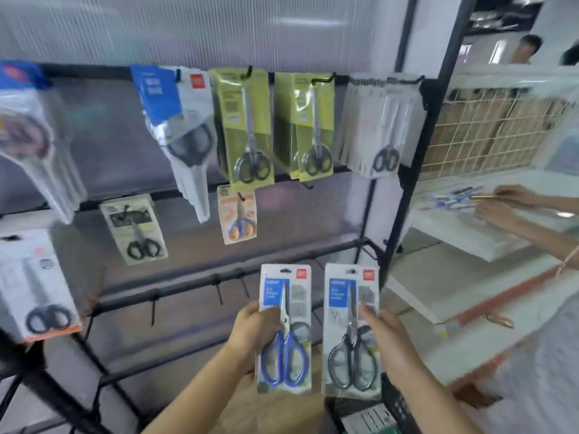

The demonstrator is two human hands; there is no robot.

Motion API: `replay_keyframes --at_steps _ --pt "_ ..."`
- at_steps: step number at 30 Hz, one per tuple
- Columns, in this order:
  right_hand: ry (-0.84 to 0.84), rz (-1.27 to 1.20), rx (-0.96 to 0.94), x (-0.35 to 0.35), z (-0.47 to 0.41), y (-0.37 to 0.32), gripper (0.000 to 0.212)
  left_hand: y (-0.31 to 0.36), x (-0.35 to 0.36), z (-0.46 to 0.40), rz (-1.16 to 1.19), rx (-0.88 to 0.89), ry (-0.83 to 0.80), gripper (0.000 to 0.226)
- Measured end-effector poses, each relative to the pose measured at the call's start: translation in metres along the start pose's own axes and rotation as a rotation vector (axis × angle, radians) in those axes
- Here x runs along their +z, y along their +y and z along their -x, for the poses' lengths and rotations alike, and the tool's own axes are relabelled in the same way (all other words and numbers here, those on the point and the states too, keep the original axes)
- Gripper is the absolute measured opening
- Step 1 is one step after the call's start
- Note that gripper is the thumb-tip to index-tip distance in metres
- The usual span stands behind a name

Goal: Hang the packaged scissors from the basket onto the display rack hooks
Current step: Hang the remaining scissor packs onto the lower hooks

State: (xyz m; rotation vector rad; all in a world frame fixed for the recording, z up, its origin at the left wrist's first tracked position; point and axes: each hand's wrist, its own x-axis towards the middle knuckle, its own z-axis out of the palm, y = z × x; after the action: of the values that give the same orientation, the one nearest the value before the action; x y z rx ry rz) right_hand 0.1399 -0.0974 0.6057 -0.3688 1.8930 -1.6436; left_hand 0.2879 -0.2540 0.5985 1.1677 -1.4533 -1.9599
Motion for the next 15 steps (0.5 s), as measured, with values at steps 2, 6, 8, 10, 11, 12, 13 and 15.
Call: replay_keyframes --at_steps 2,6,8,10,11,12,13,15 --pt "-0.009 0.021 0.063 0.015 0.004 0.019 0.019 -0.017 -0.014 0.003 0.01 -0.054 0.03 0.012" --pt "-0.001 0.061 0.124 0.03 -0.002 0.037 0.027 -0.03 -0.029 0.007 -0.025 -0.092 0.063 0.014" --pt "0.013 0.033 0.126 0.034 -0.008 0.033 0.025 -0.026 -0.034 0.005 -0.02 -0.085 0.06 0.012" --pt "0.038 0.01 0.118 0.038 -0.014 0.027 0.026 -0.02 -0.033 0.002 0.005 -0.081 0.061 0.011" --pt "0.047 0.01 0.112 0.039 -0.016 0.024 0.027 -0.018 -0.032 0.0 0.005 -0.076 0.059 0.012" --pt "0.051 0.013 0.106 0.041 -0.019 0.021 0.027 -0.016 -0.03 -0.003 -0.01 -0.062 0.054 0.012" --pt "0.05 0.012 0.093 0.041 -0.023 0.018 0.025 -0.012 -0.027 -0.004 -0.032 -0.049 0.049 0.012" --pt "0.048 0.006 0.059 0.043 -0.031 0.007 0.023 -0.002 -0.019 -0.01 -0.076 -0.011 0.043 0.011"
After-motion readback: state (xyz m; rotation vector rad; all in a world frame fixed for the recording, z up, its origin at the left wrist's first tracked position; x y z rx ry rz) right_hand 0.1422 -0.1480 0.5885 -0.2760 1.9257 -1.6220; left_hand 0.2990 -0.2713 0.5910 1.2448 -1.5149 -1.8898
